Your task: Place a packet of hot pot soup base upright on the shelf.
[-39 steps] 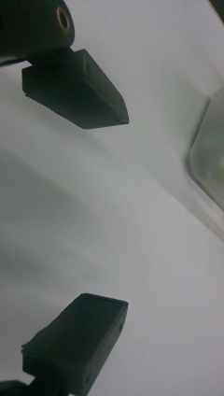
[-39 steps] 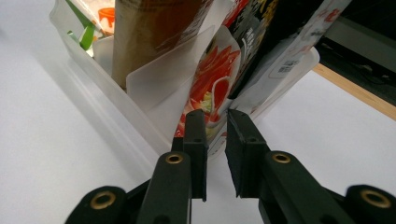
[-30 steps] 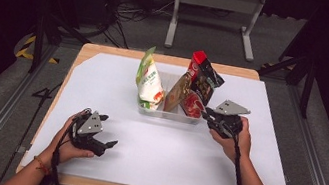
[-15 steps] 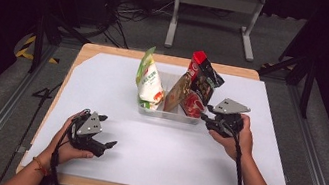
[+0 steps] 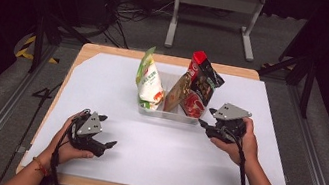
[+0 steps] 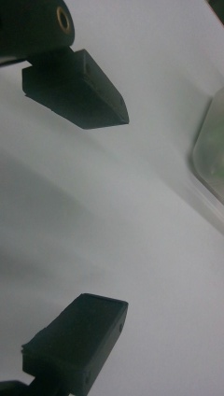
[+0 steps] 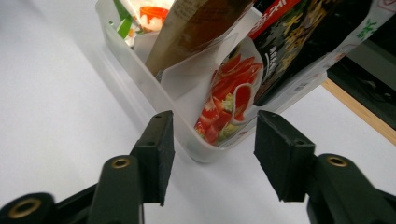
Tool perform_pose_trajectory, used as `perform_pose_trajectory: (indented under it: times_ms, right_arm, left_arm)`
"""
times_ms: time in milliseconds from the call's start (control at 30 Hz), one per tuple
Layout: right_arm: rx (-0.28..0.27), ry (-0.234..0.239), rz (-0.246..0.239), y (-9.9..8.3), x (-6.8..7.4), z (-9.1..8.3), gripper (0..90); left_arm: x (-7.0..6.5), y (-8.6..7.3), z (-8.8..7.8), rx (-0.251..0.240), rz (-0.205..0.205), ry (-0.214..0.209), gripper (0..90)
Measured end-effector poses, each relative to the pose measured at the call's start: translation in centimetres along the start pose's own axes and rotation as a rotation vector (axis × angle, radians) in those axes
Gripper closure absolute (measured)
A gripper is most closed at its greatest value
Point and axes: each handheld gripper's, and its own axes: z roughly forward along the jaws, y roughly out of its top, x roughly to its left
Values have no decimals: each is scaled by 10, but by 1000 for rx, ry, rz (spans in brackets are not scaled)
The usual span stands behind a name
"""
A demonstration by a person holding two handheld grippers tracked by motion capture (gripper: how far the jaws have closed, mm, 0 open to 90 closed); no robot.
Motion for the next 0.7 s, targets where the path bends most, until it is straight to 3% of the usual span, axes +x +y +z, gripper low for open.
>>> perform_pose_trajectory:
  times_ms: [267, 700]
  right_arm:
    - [15, -15, -25, -4, 6, -6, 324]
    - [-9, -5, -53, -25, 11, -15, 220]
  left_arm:
    - [0, 0, 0, 4, -3, 3, 111]
    - [-1, 0, 2, 12, -2, -1, 110]
